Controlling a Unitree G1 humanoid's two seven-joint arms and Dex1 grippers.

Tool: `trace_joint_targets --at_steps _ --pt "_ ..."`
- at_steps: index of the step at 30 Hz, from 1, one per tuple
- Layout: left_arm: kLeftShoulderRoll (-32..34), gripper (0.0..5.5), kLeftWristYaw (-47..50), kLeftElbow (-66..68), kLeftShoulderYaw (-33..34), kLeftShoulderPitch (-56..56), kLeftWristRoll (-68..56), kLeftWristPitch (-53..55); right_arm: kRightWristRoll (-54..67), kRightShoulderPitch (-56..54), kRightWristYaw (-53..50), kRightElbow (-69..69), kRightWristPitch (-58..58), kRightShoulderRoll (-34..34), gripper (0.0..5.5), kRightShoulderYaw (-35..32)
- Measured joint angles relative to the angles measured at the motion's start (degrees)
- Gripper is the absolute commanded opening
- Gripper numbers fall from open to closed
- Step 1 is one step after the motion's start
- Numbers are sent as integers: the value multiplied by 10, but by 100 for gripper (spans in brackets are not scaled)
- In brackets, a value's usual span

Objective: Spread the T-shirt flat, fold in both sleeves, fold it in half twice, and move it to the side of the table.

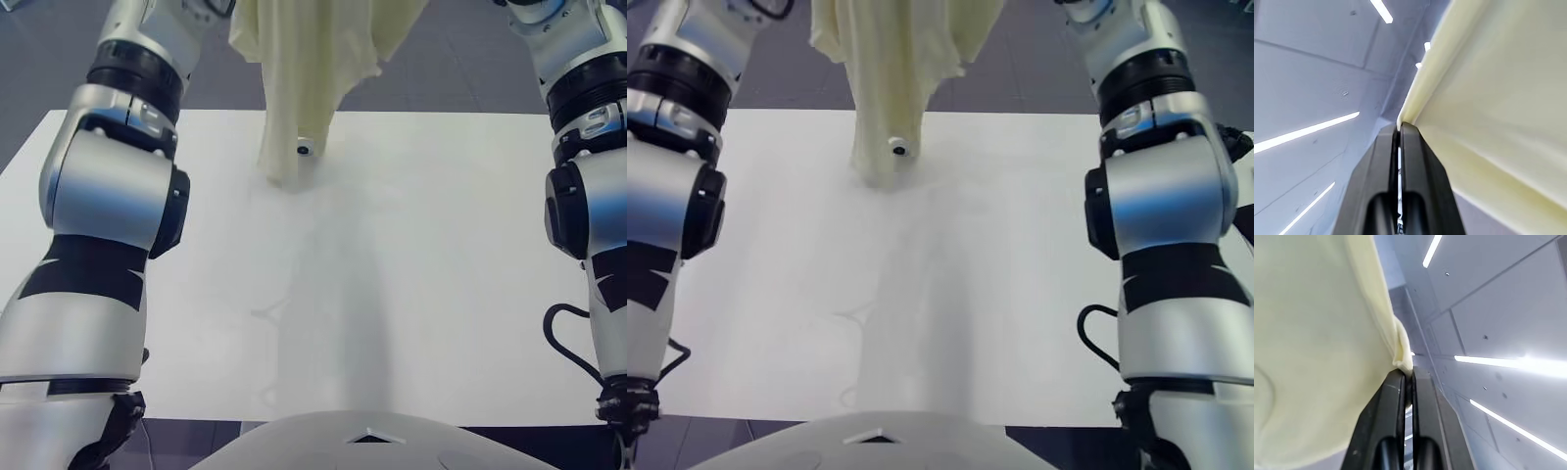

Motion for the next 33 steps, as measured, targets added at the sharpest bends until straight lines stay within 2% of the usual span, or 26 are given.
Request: trace_joint_targets --at_steps 5,10,15,20,24,27,29,33 --pt "18 2 -134 -224 5 175 -41 59 53 74 111 -47 -23 -1 0 -12" --pt "69 2 -274 -462 8 327 -124 141 153 194 282 -213 47 -18 0 -14" --pt "161 2 -415 -696 -2 490 -190 200 274 372 487 -464 204 -107 0 -6" --pt "213 2 -494 -847 -46 620 -190 238 329 525 612 -688 324 -203 0 15" --pt "244 2 -529 -924 -64 689 -183 272 346 639 664 -865 401 -272 0 36" --pt "259 56 -545 -971 -72 726 -169 313 343 710 673 -987 457 -311 0 45" --pt "259 95 -553 -985 -70 728 -173 341 332 716 660 -1003 474 -313 0 45" --pt "269 165 -591 -1014 -13 722 -247 380 322 733 640 -1023 494 -313 0 39"
